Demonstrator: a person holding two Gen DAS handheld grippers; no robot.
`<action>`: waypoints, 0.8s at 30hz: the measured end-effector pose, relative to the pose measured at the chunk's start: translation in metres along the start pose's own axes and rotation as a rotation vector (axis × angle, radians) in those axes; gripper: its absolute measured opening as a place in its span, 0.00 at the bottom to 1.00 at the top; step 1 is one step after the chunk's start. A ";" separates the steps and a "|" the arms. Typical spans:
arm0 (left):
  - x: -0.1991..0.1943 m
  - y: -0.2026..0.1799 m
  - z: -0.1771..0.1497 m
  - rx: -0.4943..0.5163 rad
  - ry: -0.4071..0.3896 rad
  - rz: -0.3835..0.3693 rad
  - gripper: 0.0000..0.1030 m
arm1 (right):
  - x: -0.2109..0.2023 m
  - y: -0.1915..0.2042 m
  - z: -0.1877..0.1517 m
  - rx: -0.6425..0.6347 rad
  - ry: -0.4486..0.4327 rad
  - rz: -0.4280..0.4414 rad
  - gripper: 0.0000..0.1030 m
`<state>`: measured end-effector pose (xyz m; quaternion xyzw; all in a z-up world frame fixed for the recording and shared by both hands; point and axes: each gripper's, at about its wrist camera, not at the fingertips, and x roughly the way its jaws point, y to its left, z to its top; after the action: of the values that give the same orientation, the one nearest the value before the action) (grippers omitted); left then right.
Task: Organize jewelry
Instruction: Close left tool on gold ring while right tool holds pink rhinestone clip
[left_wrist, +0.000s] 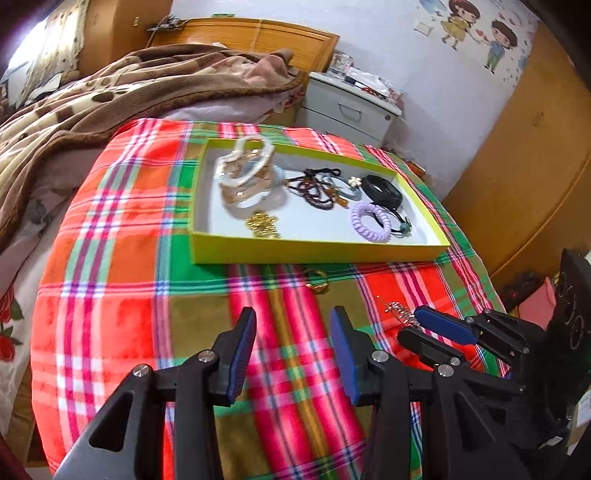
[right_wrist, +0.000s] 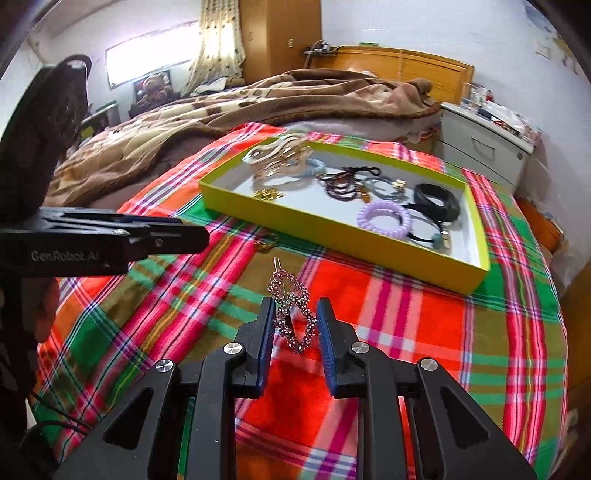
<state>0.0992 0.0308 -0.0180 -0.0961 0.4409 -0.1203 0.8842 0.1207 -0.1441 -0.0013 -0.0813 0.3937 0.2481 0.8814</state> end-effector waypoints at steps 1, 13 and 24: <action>0.003 -0.004 0.002 0.015 0.001 0.006 0.42 | -0.002 -0.003 0.000 0.008 -0.005 -0.005 0.23; 0.041 -0.029 0.014 0.055 0.038 0.067 0.42 | -0.016 -0.030 0.000 0.076 -0.050 -0.031 0.23; 0.058 -0.042 0.019 0.116 0.040 0.158 0.42 | -0.013 -0.036 0.001 0.085 -0.061 -0.019 0.23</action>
<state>0.1423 -0.0250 -0.0391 -0.0073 0.4572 -0.0773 0.8860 0.1322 -0.1800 0.0074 -0.0398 0.3758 0.2250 0.8981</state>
